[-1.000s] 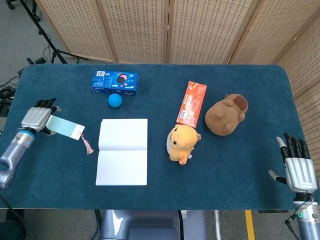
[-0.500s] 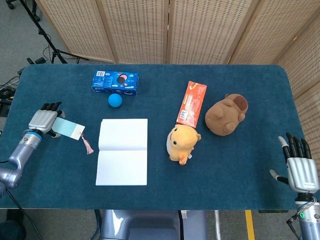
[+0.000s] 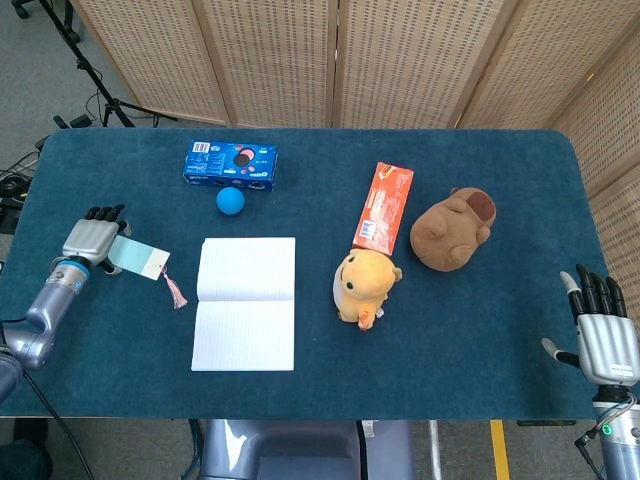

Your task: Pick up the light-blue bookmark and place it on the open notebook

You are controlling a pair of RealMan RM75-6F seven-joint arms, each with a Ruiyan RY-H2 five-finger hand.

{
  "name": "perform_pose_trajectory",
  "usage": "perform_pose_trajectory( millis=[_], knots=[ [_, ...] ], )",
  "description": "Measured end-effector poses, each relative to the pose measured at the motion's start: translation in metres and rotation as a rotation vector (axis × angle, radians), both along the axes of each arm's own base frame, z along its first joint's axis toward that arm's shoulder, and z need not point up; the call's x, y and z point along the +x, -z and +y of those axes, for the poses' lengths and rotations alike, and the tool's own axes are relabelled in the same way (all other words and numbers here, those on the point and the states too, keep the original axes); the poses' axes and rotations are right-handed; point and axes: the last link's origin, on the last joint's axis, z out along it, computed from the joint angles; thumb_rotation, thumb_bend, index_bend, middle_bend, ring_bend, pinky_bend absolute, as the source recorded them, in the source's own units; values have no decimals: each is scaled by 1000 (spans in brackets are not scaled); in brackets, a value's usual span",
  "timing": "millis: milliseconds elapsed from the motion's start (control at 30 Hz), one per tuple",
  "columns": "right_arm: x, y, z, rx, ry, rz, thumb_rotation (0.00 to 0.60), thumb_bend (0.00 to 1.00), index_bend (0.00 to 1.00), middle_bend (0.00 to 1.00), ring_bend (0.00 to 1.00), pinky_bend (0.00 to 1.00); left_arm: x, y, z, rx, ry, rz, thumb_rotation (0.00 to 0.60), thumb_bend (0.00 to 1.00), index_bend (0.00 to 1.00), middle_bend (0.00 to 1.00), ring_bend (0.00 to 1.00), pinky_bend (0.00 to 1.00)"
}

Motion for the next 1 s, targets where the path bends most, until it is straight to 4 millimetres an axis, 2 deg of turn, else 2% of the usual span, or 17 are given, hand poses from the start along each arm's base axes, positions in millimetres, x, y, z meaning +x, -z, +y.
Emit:
perform_pose_trajectory(
  millis=[400, 467, 533, 700, 1000],
  knots=[
    [-1, -1, -1, -2, 5, -2, 600, 0, 0, 0, 0, 0, 0, 9, 3, -19, -21, 34, 600, 90, 359, 0, 0, 0],
    [-1, -1, -1, -3, 6, -3, 600, 0, 0, 0, 0, 0, 0, 10, 4, -20, -23, 38, 600, 101, 404, 0, 0, 0],
    [-1, -1, -1, -3, 7, -3, 600, 0, 0, 0, 0, 0, 0, 11, 4, -19, -25, 36, 600, 136, 495, 0, 0, 0],
    [-1, -2, 0, -4, 5, -7, 600, 0, 0, 0, 0, 0, -2, 9, 3, -2, -33, 24, 600, 155, 595, 0, 0, 0],
    [0, -3, 1, -2, -2, -15, 600, 0, 0, 0, 0, 0, 1, -7, -3, 16, -15, -9, 600, 146, 606, 0, 0, 0]
  ],
)
